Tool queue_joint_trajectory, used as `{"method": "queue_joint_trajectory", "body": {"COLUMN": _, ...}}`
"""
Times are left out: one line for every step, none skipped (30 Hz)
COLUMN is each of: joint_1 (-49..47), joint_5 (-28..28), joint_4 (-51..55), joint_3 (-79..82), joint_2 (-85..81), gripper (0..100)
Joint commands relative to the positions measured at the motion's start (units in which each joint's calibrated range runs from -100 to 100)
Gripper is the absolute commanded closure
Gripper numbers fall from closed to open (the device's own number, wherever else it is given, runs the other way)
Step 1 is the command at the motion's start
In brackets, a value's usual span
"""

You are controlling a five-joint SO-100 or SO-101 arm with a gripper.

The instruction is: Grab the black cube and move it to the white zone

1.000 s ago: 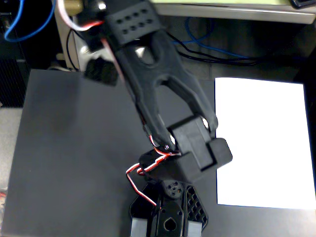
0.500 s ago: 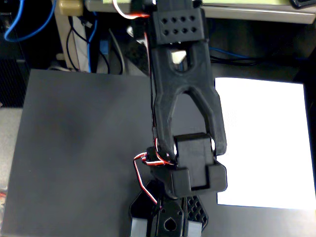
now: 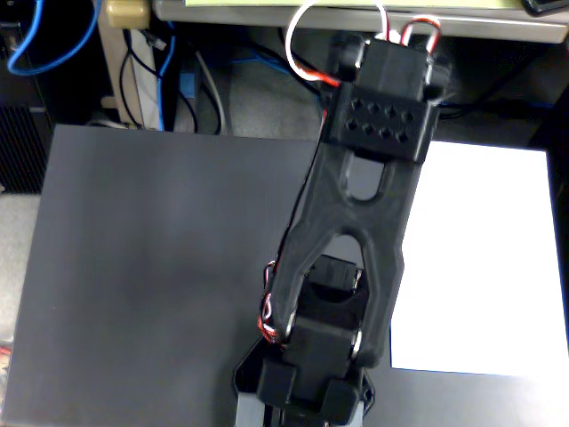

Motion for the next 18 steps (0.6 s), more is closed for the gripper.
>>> {"method": "queue_joint_trajectory", "body": {"joint_1": 6.3, "joint_5": 2.8, "joint_4": -0.2, "joint_3": -0.5, "joint_2": -2.8, "gripper": 99}}
{"method": "queue_joint_trajectory", "body": {"joint_1": 8.9, "joint_5": 3.8, "joint_4": 0.9, "joint_3": -0.5, "joint_2": -2.8, "gripper": 99}}
{"method": "queue_joint_trajectory", "body": {"joint_1": 10.4, "joint_5": 4.8, "joint_4": 1.2, "joint_3": -0.5, "joint_2": -2.7, "gripper": 99}}
{"method": "queue_joint_trajectory", "body": {"joint_1": 11.1, "joint_5": 4.9, "joint_4": 0.7, "joint_3": -0.5, "joint_2": -2.7, "gripper": 99}}
{"method": "queue_joint_trajectory", "body": {"joint_1": 11.2, "joint_5": 5.7, "joint_4": 0.9, "joint_3": -0.6, "joint_2": -2.7, "gripper": 99}}
{"method": "queue_joint_trajectory", "body": {"joint_1": 11.8, "joint_5": 6.5, "joint_4": 1.3, "joint_3": -0.5, "joint_2": -2.7, "gripper": 99}}
{"method": "queue_joint_trajectory", "body": {"joint_1": 14.1, "joint_5": 7.2, "joint_4": 1.3, "joint_3": -0.5, "joint_2": -2.7, "gripper": 99}}
{"method": "queue_joint_trajectory", "body": {"joint_1": 16.4, "joint_5": 8.6, "joint_4": 1.0, "joint_3": 0.8, "joint_2": -2.7, "gripper": 99}}
{"method": "queue_joint_trajectory", "body": {"joint_1": 17.8, "joint_5": 10.3, "joint_4": 0.3, "joint_3": 3.8, "joint_2": -2.7, "gripper": 99}}
{"method": "queue_joint_trajectory", "body": {"joint_1": 19.2, "joint_5": 11.5, "joint_4": -1.3, "joint_3": 7.0, "joint_2": -2.7, "gripper": 99}}
{"method": "queue_joint_trajectory", "body": {"joint_1": 20.7, "joint_5": 12.3, "joint_4": -3.0, "joint_3": 10.6, "joint_2": -2.7, "gripper": 99}}
{"method": "queue_joint_trajectory", "body": {"joint_1": 21.6, "joint_5": 12.9, "joint_4": -4.8, "joint_3": 13.6, "joint_2": -2.7, "gripper": 99}}
{"method": "queue_joint_trajectory", "body": {"joint_1": 21.9, "joint_5": 13.0, "joint_4": -6.6, "joint_3": 15.4, "joint_2": -2.7, "gripper": 99}}
{"method": "queue_joint_trajectory", "body": {"joint_1": 21.9, "joint_5": 13.0, "joint_4": -7.6, "joint_3": 16.6, "joint_2": -2.7, "gripper": 99}}
{"method": "queue_joint_trajectory", "body": {"joint_1": 22.0, "joint_5": 13.0, "joint_4": -7.7, "joint_3": 17.4, "joint_2": -2.7, "gripper": 99}}
{"method": "queue_joint_trajectory", "body": {"joint_1": 22.3, "joint_5": 13.0, "joint_4": -7.7, "joint_3": 18.4, "joint_2": -2.7, "gripper": 99}}
{"method": "queue_joint_trajectory", "body": {"joint_1": 23.0, "joint_5": 13.0, "joint_4": -8.2, "joint_3": 19.9, "joint_2": -2.7, "gripper": 99}}
{"method": "queue_joint_trajectory", "body": {"joint_1": 23.2, "joint_5": 13.0, "joint_4": -10.7, "joint_3": 22.0, "joint_2": -2.7, "gripper": 99}}
